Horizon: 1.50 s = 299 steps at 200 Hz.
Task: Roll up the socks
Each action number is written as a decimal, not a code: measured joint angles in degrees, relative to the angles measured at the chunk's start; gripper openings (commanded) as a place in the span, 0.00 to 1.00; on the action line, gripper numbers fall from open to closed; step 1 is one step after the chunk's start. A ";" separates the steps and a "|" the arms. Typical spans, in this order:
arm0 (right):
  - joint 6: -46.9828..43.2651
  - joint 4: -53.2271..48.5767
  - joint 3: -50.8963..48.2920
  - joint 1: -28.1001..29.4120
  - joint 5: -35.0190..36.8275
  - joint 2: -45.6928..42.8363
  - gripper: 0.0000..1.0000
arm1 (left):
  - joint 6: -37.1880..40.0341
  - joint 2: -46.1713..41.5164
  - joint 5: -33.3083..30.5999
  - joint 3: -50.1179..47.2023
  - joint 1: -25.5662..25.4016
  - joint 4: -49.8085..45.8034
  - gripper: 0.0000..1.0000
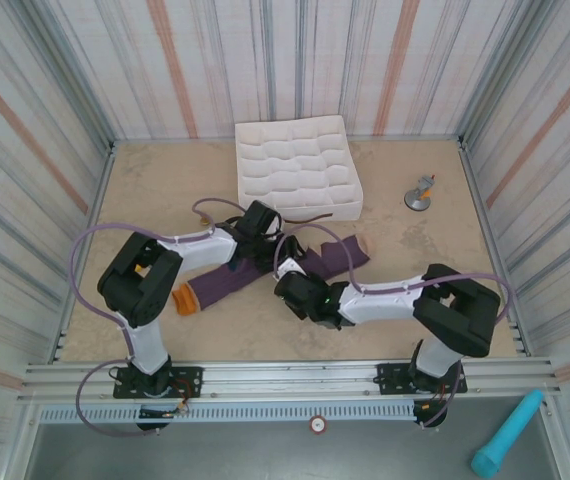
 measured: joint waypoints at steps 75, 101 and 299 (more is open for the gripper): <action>-0.33 7.50 -2.45 -8.74 -26.29 -2.10 0.00 | -3.65 0.00 -2.82 -1.95 0.87 4.92 0.73; -0.04 7.65 -2.45 -9.14 -28.28 -1.77 0.00 | -3.69 -0.02 -4.04 -1.95 0.87 3.72 0.73; 12.48 6.60 -8.76 -16.61 -18.56 -7.72 0.00 | -1.27 -8.90 -0.39 -8.55 3.04 2.32 0.73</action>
